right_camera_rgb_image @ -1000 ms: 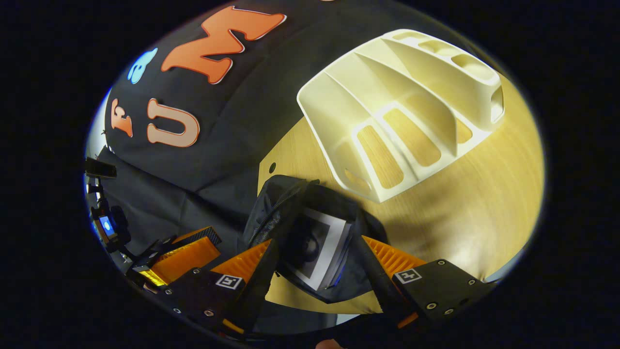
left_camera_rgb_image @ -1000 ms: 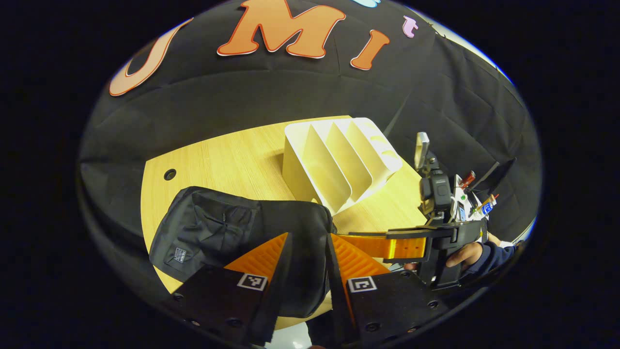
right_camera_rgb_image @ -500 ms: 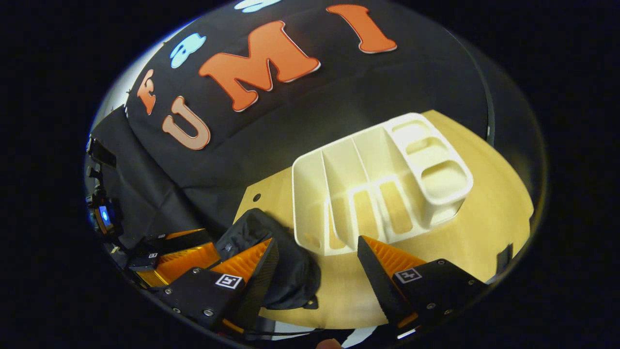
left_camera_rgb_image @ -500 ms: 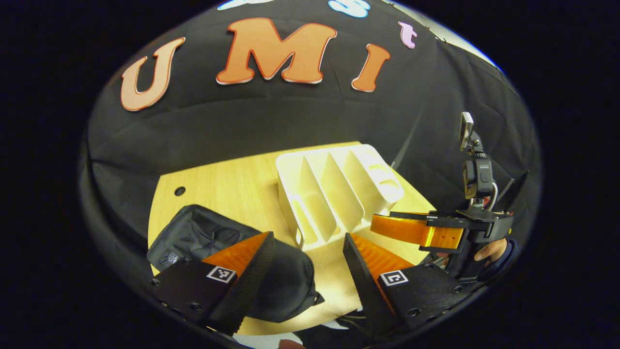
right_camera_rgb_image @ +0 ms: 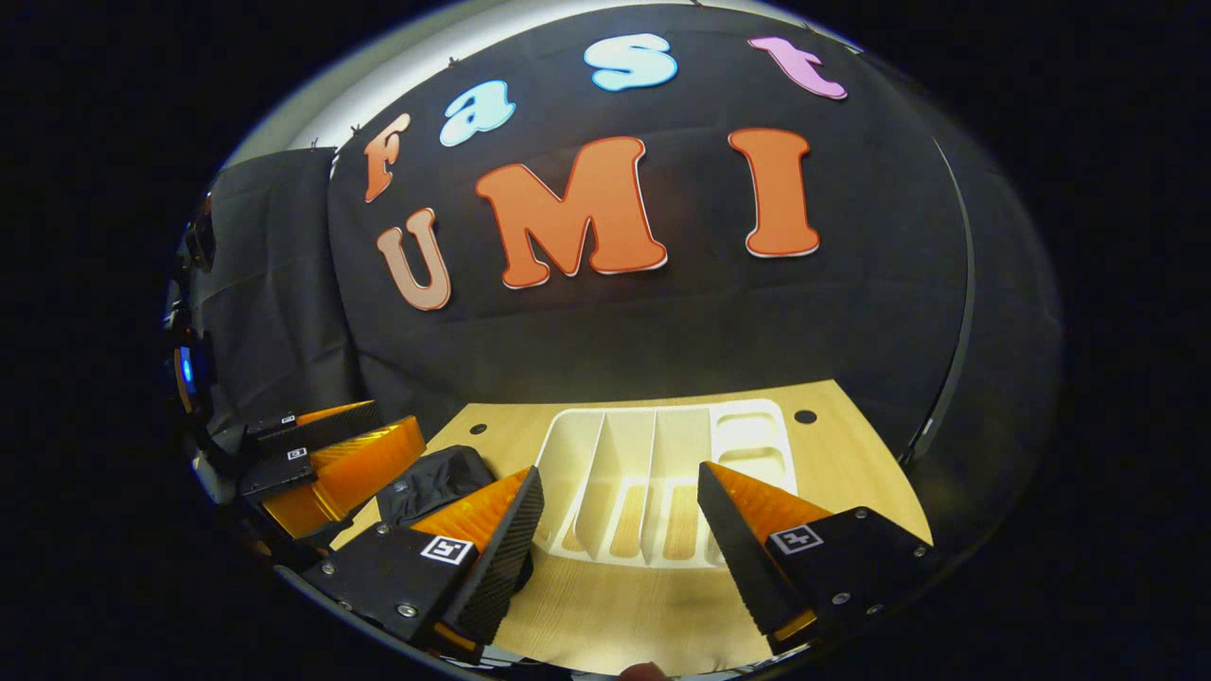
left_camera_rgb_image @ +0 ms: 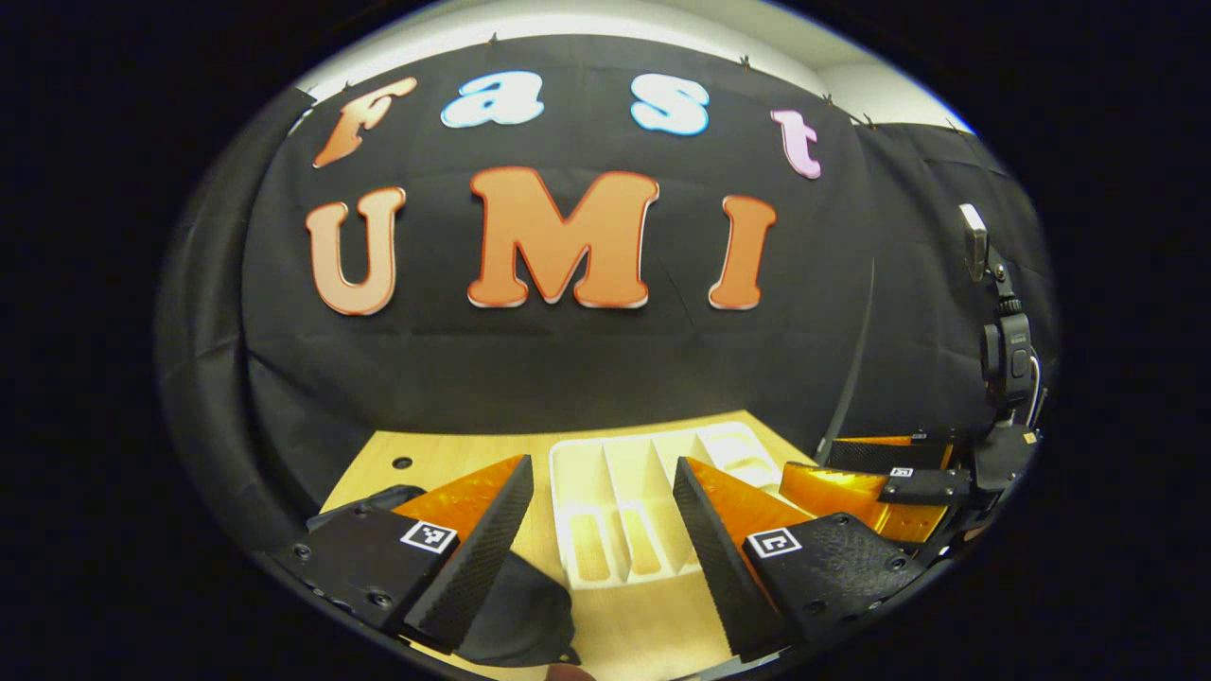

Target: Open the schoolbag, grab two books from the bookshelf and put them into the schoolbag.

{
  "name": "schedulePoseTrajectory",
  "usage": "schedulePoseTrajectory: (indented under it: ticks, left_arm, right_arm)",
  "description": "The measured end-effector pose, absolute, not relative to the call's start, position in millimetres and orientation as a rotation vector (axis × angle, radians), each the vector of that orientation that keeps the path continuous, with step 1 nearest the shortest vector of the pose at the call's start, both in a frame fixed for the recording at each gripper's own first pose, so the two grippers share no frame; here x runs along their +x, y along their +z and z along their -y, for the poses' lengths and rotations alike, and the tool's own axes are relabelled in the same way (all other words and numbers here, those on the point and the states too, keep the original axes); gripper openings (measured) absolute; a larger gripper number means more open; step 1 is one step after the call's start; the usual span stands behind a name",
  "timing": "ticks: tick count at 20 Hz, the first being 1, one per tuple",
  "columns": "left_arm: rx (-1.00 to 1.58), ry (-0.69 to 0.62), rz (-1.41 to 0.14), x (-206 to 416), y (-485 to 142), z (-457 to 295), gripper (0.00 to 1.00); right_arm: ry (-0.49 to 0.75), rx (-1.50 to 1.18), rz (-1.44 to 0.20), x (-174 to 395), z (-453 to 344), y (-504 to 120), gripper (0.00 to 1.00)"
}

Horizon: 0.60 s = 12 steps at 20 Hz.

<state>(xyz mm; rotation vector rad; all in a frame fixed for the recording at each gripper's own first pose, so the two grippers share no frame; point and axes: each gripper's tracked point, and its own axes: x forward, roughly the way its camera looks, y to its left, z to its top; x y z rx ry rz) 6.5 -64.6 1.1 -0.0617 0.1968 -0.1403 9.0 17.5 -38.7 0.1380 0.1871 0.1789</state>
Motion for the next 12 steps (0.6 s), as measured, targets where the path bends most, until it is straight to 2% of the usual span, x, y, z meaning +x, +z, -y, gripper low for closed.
schedulePoseTrajectory:
  ticks: [5, 6, 7, 8, 12]
  left_arm:
    - [-0.09, -0.073, -0.034, -1, 47, 76, 0.95]
    - [-0.078, -0.053, 0.007, -4, 57, 76, 0.92]
    - [-0.061, -0.039, 0.04, -5, 65, 77, 0.96]
    - [-0.052, -0.025, 0.046, -12, 66, 81, 0.92]
    - [-0.047, -0.058, 0.047, -20, 63, 99, 0.92]
  right_arm:
    - [0.177, 0.032, -0.019, -3, -3, 0, 0.98]
    - [0.181, 0.022, 0.001, -6, 1, 5, 0.98]
    - [0.181, 0.013, 0.023, -7, 3, 9, 0.98]
    - [0.18, 0.009, 0.031, -6, 6, 12, 0.98]
    - [0.167, 0.017, 0.026, -4, 8, 16, 0.98]
